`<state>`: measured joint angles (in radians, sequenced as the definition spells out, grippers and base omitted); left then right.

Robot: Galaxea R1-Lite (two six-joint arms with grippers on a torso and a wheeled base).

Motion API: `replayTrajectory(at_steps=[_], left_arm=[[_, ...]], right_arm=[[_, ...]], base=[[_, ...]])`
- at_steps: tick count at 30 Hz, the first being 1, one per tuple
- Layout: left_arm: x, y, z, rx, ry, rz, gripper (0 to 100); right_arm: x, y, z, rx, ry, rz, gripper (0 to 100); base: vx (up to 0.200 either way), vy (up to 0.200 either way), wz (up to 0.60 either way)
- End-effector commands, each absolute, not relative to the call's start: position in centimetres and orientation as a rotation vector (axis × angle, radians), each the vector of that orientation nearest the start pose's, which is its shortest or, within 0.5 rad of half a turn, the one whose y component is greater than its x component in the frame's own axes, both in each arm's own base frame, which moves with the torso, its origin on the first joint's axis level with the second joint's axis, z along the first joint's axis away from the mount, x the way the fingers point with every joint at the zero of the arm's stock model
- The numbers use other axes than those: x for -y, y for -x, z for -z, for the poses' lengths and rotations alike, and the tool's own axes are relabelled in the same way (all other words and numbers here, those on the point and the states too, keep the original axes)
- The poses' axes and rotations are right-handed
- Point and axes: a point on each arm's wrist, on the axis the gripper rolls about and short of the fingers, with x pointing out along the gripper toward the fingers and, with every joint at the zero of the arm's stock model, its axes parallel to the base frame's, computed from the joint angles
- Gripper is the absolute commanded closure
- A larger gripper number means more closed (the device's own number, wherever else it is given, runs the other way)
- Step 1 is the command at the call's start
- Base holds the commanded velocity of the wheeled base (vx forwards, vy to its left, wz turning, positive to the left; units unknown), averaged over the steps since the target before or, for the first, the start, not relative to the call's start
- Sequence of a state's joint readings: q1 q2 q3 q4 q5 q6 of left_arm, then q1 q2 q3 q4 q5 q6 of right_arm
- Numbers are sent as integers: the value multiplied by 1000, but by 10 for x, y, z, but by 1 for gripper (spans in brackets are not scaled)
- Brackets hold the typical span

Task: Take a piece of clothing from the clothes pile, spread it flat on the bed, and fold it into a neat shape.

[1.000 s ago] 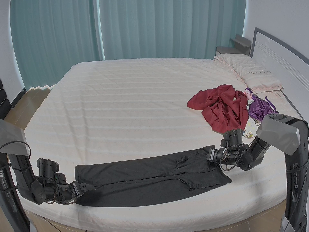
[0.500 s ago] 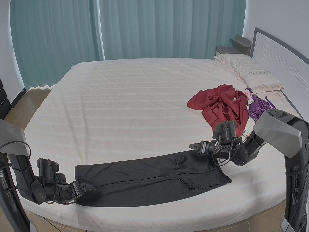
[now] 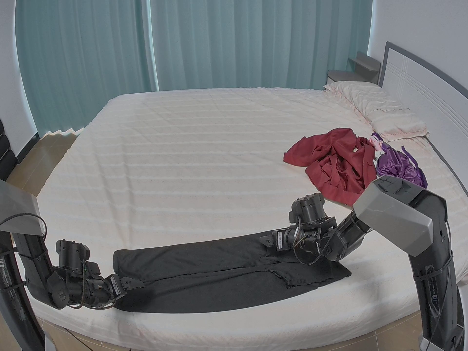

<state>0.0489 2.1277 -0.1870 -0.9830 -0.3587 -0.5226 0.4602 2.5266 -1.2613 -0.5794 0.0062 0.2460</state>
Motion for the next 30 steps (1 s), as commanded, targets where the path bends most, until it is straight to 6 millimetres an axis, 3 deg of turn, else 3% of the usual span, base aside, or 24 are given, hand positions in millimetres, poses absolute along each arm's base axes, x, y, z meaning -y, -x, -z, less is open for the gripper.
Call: replayTrajectory(at_steps=[1,5,6,30], left_arm=[[-3,-224,18,-1003,673,34,0],[-3,-224,19,-1005,673,33,0],[-3,-224,19,-1008,673,32,0],[-2,-222,20,-1017,668,33,0]], right_arm=[[-208,-403,50,-743,-61,-371,0],[-210,-406,50,-732,-53,-363,0],[-211,-409,55,-724,-29,-349,100],[-236,-419,36,-611,-13,-359,100]], base=[[0,0,0],[0,0,0],[0,0,0],[0,0,0]])
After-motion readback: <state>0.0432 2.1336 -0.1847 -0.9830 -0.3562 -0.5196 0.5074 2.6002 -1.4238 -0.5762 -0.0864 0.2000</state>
